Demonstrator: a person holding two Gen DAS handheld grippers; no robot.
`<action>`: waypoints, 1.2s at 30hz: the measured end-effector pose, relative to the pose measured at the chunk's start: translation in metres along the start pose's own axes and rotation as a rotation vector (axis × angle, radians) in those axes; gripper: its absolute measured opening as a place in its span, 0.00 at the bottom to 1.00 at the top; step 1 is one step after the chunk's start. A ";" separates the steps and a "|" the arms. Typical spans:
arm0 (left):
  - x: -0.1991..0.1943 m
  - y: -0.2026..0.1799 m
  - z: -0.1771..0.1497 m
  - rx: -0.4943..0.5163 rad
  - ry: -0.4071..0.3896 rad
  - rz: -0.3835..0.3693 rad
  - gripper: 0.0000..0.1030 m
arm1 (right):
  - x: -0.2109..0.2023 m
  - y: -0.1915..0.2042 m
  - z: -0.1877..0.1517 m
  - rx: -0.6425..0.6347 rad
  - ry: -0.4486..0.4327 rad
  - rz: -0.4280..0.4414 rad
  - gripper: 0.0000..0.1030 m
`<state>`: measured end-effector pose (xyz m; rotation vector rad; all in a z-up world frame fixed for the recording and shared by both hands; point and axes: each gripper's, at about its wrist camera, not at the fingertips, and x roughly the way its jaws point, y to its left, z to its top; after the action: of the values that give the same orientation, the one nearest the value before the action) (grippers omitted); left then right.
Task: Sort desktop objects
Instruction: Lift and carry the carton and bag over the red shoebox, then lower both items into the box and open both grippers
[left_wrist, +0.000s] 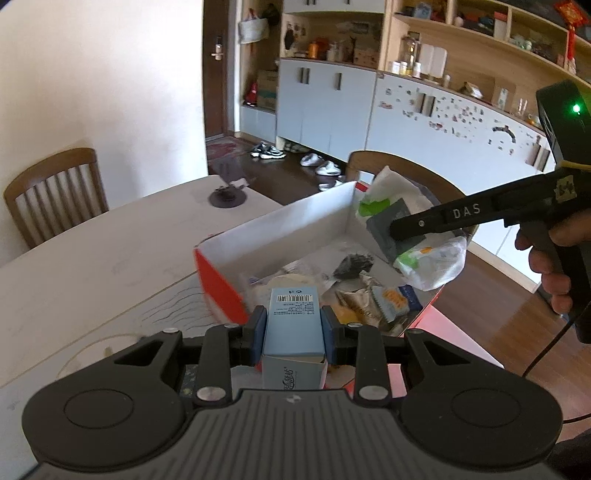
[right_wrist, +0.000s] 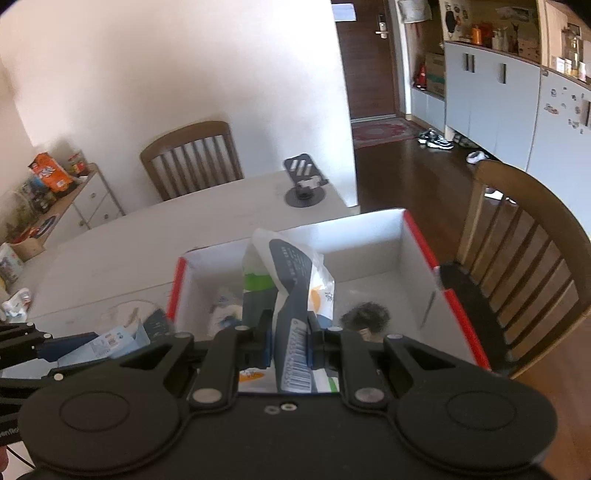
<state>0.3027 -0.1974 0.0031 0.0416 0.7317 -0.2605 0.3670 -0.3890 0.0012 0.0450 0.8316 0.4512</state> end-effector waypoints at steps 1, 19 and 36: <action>0.004 -0.002 0.002 0.006 0.004 -0.006 0.29 | 0.001 -0.003 0.001 0.000 0.000 -0.005 0.15; 0.067 -0.035 0.026 0.119 0.074 -0.085 0.29 | 0.037 -0.036 0.011 -0.012 0.039 -0.089 0.15; 0.114 -0.046 0.025 0.194 0.138 -0.082 0.29 | 0.089 -0.040 0.018 -0.058 0.097 -0.114 0.15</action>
<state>0.3889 -0.2705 -0.0515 0.2155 0.8448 -0.4097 0.4463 -0.3867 -0.0577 -0.0780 0.9105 0.3720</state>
